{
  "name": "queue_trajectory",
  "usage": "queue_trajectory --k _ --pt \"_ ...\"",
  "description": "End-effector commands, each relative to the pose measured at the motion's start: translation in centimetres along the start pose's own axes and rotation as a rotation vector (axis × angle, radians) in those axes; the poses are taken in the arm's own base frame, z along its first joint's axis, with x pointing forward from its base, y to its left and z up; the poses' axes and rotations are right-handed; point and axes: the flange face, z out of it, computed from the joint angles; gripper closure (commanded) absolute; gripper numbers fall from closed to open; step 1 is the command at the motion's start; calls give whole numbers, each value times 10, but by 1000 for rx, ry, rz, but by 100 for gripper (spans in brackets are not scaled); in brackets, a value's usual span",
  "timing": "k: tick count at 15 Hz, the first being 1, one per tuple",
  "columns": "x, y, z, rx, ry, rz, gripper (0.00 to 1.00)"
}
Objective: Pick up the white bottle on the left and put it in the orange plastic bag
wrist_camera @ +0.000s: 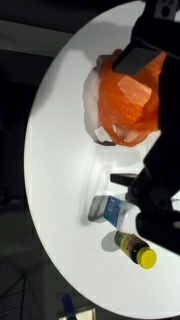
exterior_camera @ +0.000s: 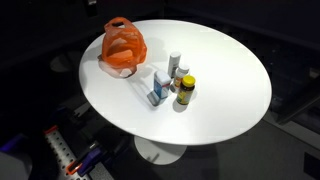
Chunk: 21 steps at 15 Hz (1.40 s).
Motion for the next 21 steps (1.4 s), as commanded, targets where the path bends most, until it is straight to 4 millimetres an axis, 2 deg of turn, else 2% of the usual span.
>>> queue_trajectory --k 1,8,11,14,18,21 --pt "0 0 -1 0 -1 0 0" --pt "3 -1 -1 1 -2 2 0" --pt "19 -3 0 5 -6 6 0" --pt "41 0 9 7 -4 13 0" --pt "71 15 30 10 -13 41 0" --pt "93 36 47 12 -27 84 0"
